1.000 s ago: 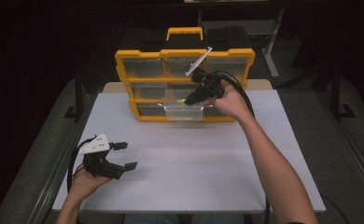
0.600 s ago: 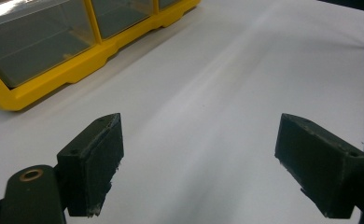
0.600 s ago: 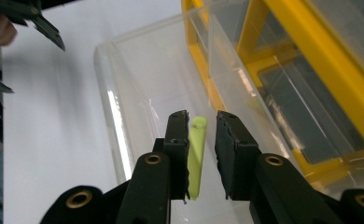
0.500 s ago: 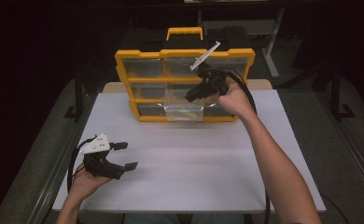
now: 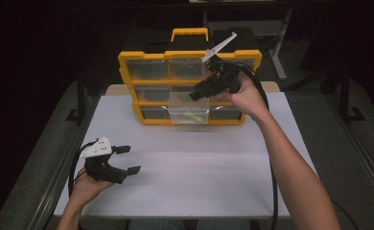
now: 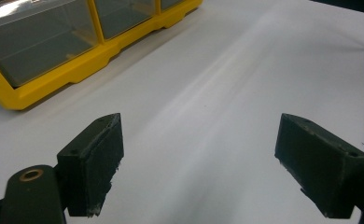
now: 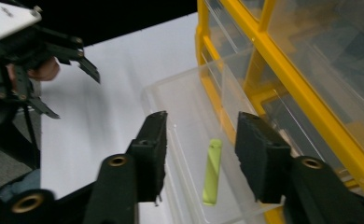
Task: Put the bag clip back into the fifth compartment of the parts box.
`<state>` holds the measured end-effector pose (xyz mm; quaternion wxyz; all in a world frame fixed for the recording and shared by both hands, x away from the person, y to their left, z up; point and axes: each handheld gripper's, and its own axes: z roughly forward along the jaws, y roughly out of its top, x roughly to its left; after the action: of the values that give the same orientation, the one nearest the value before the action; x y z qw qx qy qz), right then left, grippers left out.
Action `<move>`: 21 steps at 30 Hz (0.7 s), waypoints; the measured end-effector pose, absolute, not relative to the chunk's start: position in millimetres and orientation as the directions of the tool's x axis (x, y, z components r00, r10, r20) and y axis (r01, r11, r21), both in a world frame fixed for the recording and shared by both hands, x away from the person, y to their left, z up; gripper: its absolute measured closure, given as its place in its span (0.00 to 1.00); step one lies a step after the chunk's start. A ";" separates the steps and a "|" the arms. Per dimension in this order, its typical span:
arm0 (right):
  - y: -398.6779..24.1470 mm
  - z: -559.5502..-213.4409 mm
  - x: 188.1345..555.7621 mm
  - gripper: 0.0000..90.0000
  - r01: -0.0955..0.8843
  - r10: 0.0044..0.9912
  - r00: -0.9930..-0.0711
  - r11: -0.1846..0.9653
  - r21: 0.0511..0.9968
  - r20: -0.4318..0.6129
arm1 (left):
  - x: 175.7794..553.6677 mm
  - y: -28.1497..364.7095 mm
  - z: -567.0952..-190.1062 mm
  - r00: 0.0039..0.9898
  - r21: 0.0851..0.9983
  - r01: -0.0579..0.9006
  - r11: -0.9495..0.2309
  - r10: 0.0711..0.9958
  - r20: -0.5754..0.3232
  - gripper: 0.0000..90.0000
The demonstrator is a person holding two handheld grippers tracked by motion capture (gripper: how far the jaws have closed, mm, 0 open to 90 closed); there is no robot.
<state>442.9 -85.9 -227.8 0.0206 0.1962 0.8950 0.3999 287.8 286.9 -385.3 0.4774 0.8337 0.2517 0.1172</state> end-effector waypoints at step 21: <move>-92.9 -210.0 413.8 0.22 0.311 0.348 -0.929 0.554 0.772 0.124 | 288.6 291.4 -386.7 0.835 0.853 0.325 -0.408 0.547 -0.056 0.17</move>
<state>413.8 -92.9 -210.0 0.0215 0.1870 0.8812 0.4336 288.6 291.4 -386.7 0.4765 0.8309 0.2624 0.1169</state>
